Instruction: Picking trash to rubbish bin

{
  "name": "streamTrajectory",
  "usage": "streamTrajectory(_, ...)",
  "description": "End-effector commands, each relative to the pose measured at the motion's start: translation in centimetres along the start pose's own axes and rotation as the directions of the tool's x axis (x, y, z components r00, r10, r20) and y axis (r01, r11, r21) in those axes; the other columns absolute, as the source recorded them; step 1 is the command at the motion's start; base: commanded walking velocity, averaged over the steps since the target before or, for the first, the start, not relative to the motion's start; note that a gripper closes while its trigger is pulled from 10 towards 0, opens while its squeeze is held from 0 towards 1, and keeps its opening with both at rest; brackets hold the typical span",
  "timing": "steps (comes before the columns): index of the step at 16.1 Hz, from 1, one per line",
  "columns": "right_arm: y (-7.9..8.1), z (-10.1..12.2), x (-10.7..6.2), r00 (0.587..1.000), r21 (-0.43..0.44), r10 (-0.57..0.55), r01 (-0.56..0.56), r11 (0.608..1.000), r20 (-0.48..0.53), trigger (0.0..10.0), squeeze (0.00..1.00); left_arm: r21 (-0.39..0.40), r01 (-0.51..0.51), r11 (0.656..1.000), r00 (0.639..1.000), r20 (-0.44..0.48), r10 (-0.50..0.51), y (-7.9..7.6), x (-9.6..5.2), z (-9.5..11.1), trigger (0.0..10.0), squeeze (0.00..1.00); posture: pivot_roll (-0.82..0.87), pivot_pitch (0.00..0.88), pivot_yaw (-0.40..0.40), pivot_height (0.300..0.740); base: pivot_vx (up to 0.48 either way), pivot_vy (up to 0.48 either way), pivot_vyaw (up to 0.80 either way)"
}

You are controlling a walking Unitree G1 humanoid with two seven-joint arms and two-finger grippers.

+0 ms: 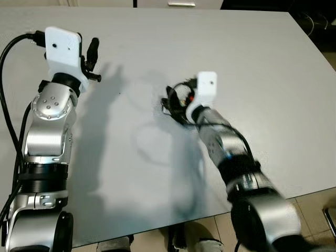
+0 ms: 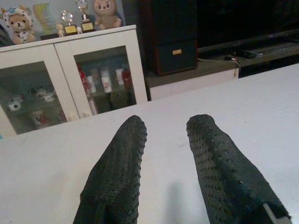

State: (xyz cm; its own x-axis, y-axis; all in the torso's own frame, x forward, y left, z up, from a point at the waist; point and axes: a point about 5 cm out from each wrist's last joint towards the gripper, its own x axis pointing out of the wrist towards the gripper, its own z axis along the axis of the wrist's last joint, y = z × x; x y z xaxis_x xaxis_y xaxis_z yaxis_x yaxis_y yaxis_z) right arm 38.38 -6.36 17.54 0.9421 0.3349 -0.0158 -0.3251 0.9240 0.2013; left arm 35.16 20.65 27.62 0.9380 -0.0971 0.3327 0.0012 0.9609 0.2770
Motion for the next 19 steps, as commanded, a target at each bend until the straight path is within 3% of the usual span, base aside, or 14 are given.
streamTrajectory(1, -0.5, -1.3, -1.2, 0.999, 0.029, -0.024, 0.026, 0.999, -0.045, 10.0, 0.00, -0.008, 0.029, 1.000, 1.000, 0.010, -0.028, -0.6, 0.3, 0.1, 10.0, 0.00, -0.02, 0.241, -0.114, 0.740, 0.000, 0.000, 0.00)
streamTrajectory(5, 0.7, -0.2, -5.5, 1.000, 0.070, -0.031, 0.031, 0.997, -0.003, 10.0, 0.00, -0.030, 0.046, 0.998, 0.999, 0.013, -0.046, -1.4, 0.6, -0.1, 10.0, 0.00, -0.06, 0.222, -0.099, 0.740, 0.000, 0.000, 0.00)
streamTrajectory(10, 2.6, 1.3, -7.9, 1.000, 0.110, 0.011, -0.013, 0.994, 0.014, 10.0, 0.00, -0.047, 0.054, 0.997, 0.998, 0.028, -0.052, -1.9, 1.1, 0.2, 10.0, 0.00, -0.07, 0.209, -0.092, 0.740, 0.000, 0.000, 0.00)
streamTrajectory(15, -0.1, 6.8, -6.4, 0.975, 0.104, -0.113, 0.094, 0.990, 0.194, 10.0, 0.00, -0.064, 0.076, 0.995, 0.997, 0.026, -0.074, -2.3, 1.4, -0.2, 10.0, 0.00, -0.04, 0.165, -0.081, 0.740, 0.000, 0.000, 0.00)
streamTrajectory(17, -2.7, 9.6, -5.5, 0.946, 0.071, -0.183, 0.170, 0.983, 0.269, 10.0, 0.00, -0.103, 0.086, 0.991, 0.996, 0.013, -0.085, -2.5, 1.3, -0.7, 10.0, 0.00, -0.04, 0.138, -0.073, 0.740, 0.000, 0.000, 0.00)
streamTrajectory(19, -4.3, 9.9, -4.7, 0.940, 0.003, -0.208, 0.215, 0.977, 0.270, 10.0, 0.00, -0.122, 0.078, 0.989, 0.997, -0.018, -0.081, -3.1, 1.0, -2.1, 10.0, 0.00, -0.03, 0.104, -0.073, 0.740, 0.000, 0.000, 0.00)
